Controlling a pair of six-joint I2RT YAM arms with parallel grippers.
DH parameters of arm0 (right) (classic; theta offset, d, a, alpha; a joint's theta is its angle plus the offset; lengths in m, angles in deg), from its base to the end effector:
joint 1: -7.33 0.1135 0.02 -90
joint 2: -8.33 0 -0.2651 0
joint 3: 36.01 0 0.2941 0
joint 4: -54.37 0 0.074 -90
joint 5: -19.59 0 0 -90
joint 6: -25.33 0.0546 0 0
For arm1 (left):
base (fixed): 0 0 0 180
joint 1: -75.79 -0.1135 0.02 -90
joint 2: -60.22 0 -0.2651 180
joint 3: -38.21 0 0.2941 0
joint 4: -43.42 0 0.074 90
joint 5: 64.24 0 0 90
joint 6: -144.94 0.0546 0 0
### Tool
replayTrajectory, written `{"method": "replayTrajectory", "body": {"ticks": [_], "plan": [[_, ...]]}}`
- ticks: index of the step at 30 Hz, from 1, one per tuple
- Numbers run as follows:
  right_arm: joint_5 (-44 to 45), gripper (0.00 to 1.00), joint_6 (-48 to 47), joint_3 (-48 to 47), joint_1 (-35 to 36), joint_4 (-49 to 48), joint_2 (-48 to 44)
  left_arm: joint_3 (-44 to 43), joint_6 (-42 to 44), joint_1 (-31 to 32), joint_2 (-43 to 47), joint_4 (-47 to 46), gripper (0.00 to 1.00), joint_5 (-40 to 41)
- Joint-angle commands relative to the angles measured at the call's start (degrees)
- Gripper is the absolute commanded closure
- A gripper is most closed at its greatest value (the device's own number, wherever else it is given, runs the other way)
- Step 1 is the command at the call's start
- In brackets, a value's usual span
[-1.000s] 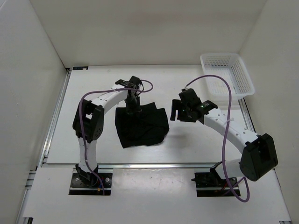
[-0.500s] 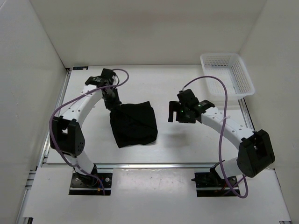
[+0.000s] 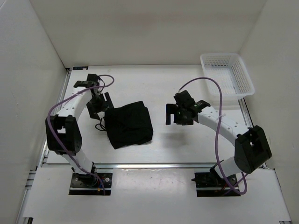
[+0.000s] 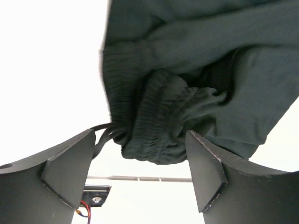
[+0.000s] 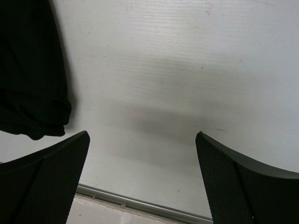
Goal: Fold and stack the shorts
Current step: Fold the shorts
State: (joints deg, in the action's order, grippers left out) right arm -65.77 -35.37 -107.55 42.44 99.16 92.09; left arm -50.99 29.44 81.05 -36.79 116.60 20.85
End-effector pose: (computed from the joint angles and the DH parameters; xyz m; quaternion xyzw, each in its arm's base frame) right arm 0.2877 0.1969 0.2071 -0.0371 0.9574 0.1184 0.2607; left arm 0.3619 -0.0380 0.2098 -0.1717 0.9811 -0.0620 0.0643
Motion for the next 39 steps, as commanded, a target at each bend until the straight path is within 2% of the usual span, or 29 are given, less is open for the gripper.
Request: {"method": "replayTrajectory", "body": {"ticks": [1, 4, 6, 7, 8, 9, 12, 16, 18, 19, 21, 26, 30, 34, 37, 38, 39], "plan": [[-0.6, 0.01, -1.4, -2.2, 1.2, -0.5, 1.0, -3.1, 0.3, -2.9, 9.0, 2.3, 0.13, 4.0], [-1.3, 0.03, -0.9, -3.7, 3.0, -0.5, 3.0, 0.9, -1.7, -4.2, 14.9, 1.8, 0.14, 3.5], [-4.1, 0.03, -0.9, -5.1, 4.4, -1.2, 5.0, 6.2, -2.4, -5.6, 17.6, 0.3, 0.14, -0.8], [-5.5, 0.03, -0.9, -6.0, 4.4, -2.1, 5.9, 8.6, -3.2, -5.6, 20.1, -2.6, 0.00, -2.5], [-7.0, 0.03, -0.9, -6.5, 5.0, -3.3, 6.8, 11.0, -3.2, -4.8, 21.0, -4.5, 0.00, -4.7], [-8.8, 0.03, -0.9, -7.0, 5.1, -3.8, 8.8, 15.4, -4.5, -4.8, 21.0, -6.0, 0.00, -6.2], [-14.4, 0.03, -0.9, -9.7, 5.6, -5.2, 13.0, 21.2, -5.9, -1.4, 20.5, -12.1, 0.00, -9.7], [-16.9, 0.03, -0.9, -13.0, 5.6, -5.8, 16.7, 21.9, -6.9, 1.3, 18.3, -15.9, 0.01, -7.2], [-18.1, 0.03, -1.4, -15.0, 5.6, -5.8, 19.1, 21.9, -6.3, 1.3, 17.0, -17.0, 0.11, -6.6], [-19.5, 0.03, -1.4, -15.5, 5.6, -5.8, 19.9, 21.4, -6.3, 1.3, 16.2, -17.6, 0.20, -6.0], [-20.1, 0.05, -1.4, -16.6, 6.1, -5.8, 22.1, 20.2, -5.7, 1.3, 13.6, -17.6, 0.29, -5.3], [-20.6, 0.22, -1.4, -18.0, 6.1, -6.3, 25.4, 14.3, -4.5, 1.3, 8.3, -17.6, 0.39, -4.0], [-20.6, 0.25, -0.9, -18.5, 6.1, -6.8, 26.4, 11.1, -3.8, 1.3, 4.6, -17.6, 0.41, -4.0], [-20.6, 0.27, 0.1, -18.5, 6.1, -6.8, 27.0, 9.8, -3.2, 1.3, 2.0, -17.6, 0.51, -5.1], [-20.6, 0.31, 0.8, -18.5, 6.1, -7.4, 27.6, 9.8, -3.2, 1.3, 2.0, -17.6, 0.73, -5.6], [-20.6, 0.35, 0.8, -18.5, 6.1, -7.4, 27.6, 9.8, -3.2, 1.3, 2.0, -17.6, 0.80, -5.6], [-20.6, 0.51, 0.8, -18.5, 6.1, -7.4, 27.6, 9.8, -3.2, 1.3, 2.9, -17.6, 0.90, -6.2]]}}
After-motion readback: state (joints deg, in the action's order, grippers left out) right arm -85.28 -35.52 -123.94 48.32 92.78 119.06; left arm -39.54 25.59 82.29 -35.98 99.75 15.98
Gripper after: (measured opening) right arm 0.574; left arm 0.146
